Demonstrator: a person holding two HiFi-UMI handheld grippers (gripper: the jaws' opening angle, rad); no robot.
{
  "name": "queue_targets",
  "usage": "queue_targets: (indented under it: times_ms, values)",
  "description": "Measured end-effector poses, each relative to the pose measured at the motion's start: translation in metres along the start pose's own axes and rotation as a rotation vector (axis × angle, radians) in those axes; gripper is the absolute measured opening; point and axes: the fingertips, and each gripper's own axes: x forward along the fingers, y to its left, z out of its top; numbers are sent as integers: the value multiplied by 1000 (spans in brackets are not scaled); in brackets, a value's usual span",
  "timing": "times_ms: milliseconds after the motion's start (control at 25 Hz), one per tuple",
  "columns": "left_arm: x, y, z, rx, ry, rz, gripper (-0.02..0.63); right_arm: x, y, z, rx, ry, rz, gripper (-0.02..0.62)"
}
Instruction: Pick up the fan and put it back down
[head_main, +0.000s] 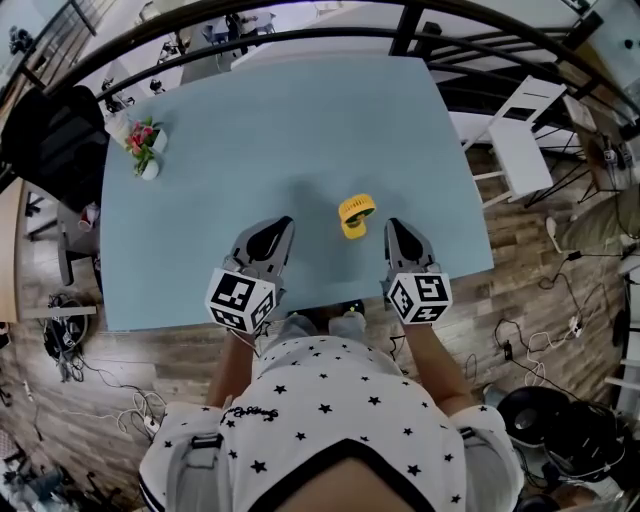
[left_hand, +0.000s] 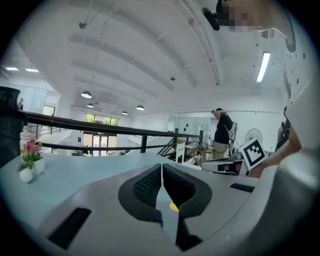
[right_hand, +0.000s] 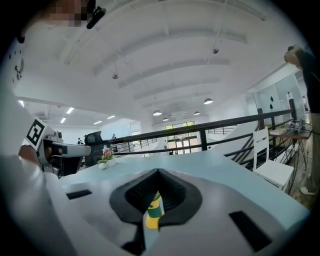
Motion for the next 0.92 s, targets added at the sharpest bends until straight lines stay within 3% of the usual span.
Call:
queue_targets:
  times_ms: [920]
  values:
    - [-6, 0, 0, 2, -4, -31, 32, -7, 7, 9, -16, -25, -27, -2]
